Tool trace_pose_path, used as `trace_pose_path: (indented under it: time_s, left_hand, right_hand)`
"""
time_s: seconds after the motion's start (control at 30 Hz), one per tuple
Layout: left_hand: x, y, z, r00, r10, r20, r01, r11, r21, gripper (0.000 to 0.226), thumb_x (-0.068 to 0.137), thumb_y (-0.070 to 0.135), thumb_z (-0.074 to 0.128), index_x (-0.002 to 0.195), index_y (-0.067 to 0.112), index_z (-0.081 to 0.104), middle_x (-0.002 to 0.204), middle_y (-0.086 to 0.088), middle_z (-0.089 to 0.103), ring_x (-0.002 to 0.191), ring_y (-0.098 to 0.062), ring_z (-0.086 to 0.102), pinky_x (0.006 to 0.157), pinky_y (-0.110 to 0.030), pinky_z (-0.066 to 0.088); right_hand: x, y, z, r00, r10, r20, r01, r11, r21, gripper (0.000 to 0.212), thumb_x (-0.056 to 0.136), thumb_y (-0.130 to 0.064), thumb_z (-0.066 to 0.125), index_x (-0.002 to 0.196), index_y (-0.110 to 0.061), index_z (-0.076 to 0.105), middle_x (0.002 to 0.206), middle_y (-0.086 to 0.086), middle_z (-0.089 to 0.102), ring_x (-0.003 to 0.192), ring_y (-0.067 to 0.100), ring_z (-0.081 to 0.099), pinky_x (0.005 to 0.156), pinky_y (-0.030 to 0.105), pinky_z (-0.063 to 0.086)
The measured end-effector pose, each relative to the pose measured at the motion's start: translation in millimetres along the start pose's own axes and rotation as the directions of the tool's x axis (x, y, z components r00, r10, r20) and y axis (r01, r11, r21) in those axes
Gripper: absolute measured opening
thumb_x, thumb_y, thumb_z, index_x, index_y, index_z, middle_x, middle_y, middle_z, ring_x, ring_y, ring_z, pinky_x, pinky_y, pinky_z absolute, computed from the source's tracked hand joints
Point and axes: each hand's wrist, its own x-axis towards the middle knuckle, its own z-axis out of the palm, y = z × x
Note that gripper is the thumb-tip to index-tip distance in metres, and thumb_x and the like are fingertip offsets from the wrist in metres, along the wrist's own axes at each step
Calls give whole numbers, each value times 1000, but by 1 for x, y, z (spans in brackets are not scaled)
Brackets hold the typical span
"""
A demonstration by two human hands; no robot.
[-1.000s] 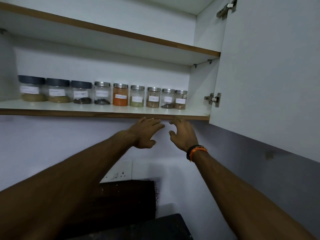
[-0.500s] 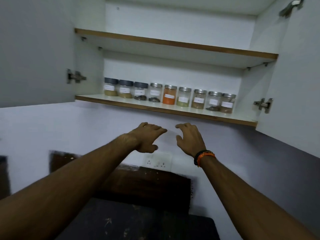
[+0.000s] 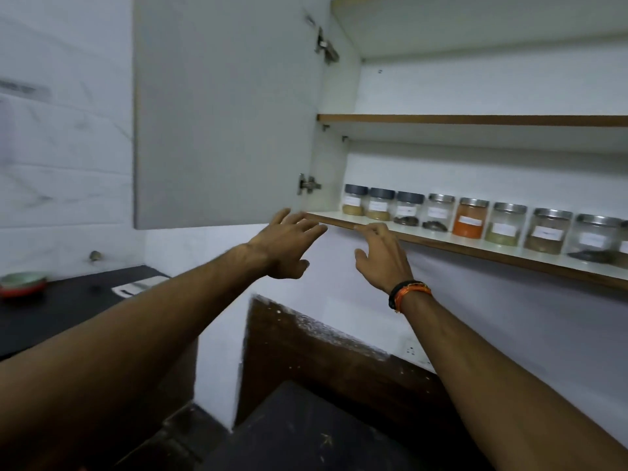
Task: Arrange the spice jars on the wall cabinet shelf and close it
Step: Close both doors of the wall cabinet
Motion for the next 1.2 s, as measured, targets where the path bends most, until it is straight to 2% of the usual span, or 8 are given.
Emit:
trace_pose_path:
  time_s: [0.27, 0.47, 0.63, 0.73, 0.83, 0.9, 0.97, 1.2]
  left_hand:
    - [-56, -85, -35, 979, -134, -153, 162, 970, 182, 67, 89, 36, 59, 149, 17, 37, 158, -9, 34, 152, -33, 17, 124, -53, 0]
    - [-92, -125, -44, 905, -256, -339, 355, 895, 269, 54, 85, 29, 62, 135, 12, 51, 162, -21, 23, 152, -41, 13, 122, -61, 5]
    - [-116, -156, -48, 764, -478, -434, 454, 875, -165, 87, 87, 30, 63, 159, 14, 16, 165, -23, 2, 153, -40, 3, 124, -51, 14]
    - [-119, -171, -43, 712, -598, -367, 441, 788, -429, 90, 90, 26, 62, 159, 9, 6, 165, -18, 11, 151, -35, 16, 122, -46, 24]
    - [-116, -185, -41, 689, -712, -136, 339, 482, -808, 71, 91, 26, 66, 150, 17, 27, 144, -6, 49, 124, -26, 55, 96, -37, 52]
    - [-112, -192, -40, 664, -746, 47, 260, 172, -950, 55, 92, 25, 67, 139, 21, 39, 128, -2, 60, 103, -15, 64, 76, -26, 54]
    - [-109, -199, -36, 655, -749, 101, 207, 49, -977, 40, 94, 21, 66, 128, 25, 46, 116, 0, 64, 93, -10, 66, 63, -19, 52]
    - [-115, -206, -24, 725, -688, 34, 146, 106, -984, 31, 94, 21, 66, 120, 34, 55, 107, 2, 73, 98, -20, 72, 79, -35, 60]
  right_hand:
    - [50, -106, 27, 988, -140, -58, 148, 977, 155, 53, 94, -11, 57, 146, -15, 50, 147, 9, 45, 133, 30, 45, 110, 42, 43]
    - [82, -168, 35, 964, -244, -101, 259, 948, 182, 55, 94, -14, 58, 148, -17, 47, 145, 8, 46, 133, 28, 45, 110, 40, 42]
    - [113, -225, 34, 936, -311, -167, 342, 916, 210, 54, 97, -16, 55, 150, -19, 45, 147, 8, 45, 133, 27, 46, 108, 38, 43]
    - [128, -259, 33, 917, -341, -206, 385, 893, 234, 56, 97, -16, 52, 152, -19, 42, 148, 8, 44, 133, 27, 46, 107, 38, 43]
    - [138, -287, 35, 898, -361, -251, 421, 872, 251, 58, 97, -17, 51, 154, -19, 38, 151, 8, 41, 134, 27, 45, 108, 38, 43]
    - [143, -300, 39, 890, -368, -269, 434, 864, 255, 58, 99, -19, 51, 154, -20, 36, 154, 8, 38, 137, 28, 44, 109, 39, 43]
    - [146, -308, 43, 884, -366, -290, 440, 861, 255, 57, 100, -23, 51, 154, -22, 35, 155, 9, 37, 138, 28, 43, 109, 40, 45]
    - [148, -318, 47, 837, -289, -465, 433, 869, 239, 66, 97, -49, 53, 154, -20, 37, 155, 11, 39, 140, 27, 41, 107, 45, 47]
